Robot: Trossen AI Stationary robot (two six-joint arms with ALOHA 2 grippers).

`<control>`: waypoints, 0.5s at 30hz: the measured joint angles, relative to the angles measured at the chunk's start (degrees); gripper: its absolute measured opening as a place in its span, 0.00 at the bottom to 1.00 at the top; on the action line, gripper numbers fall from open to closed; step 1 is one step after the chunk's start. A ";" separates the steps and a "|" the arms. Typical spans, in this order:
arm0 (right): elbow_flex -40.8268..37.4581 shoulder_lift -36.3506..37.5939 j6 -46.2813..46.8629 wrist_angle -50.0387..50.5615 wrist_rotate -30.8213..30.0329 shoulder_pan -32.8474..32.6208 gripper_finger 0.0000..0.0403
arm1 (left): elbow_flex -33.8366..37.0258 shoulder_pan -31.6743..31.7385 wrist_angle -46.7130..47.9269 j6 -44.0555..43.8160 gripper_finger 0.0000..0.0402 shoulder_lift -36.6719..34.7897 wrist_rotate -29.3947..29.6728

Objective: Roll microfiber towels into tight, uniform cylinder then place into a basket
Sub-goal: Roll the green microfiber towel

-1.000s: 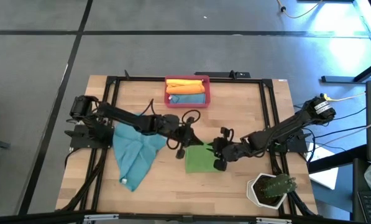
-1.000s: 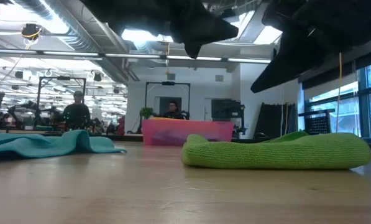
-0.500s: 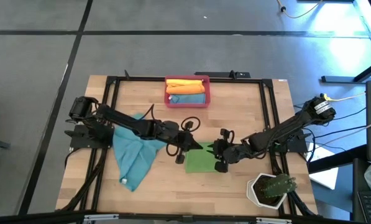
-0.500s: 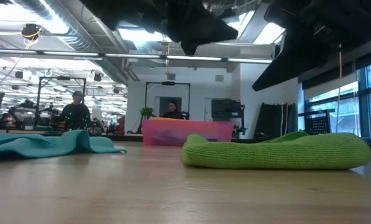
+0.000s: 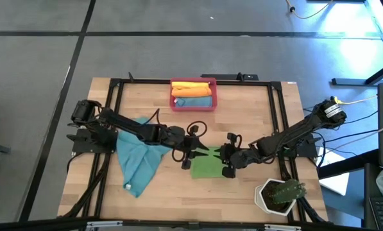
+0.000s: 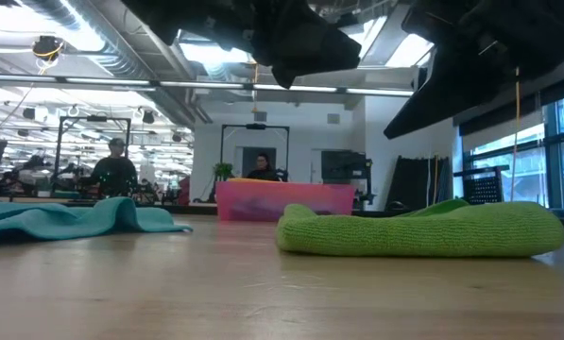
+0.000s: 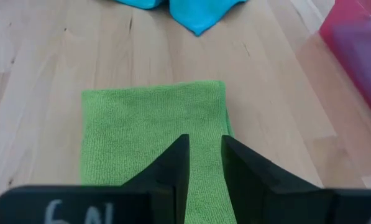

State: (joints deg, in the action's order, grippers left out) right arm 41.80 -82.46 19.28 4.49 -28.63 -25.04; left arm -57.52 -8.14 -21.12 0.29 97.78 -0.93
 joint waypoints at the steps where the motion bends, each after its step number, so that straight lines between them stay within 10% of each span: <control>1: 0.06 0.00 0.04 0.20 0.80 0.00 0.23 | 0.00 -0.23 0.23 0.04 0.25 0.00 0.16; 15: 0.66 -0.03 -2.84 2.05 21.59 -1.36 0.23 | -0.02 -6.73 13.96 -0.63 0.29 1.33 3.56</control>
State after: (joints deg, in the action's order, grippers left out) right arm 42.46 -82.49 16.43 6.55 -7.04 -26.39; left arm -57.54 -14.86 -7.16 -0.34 99.11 2.63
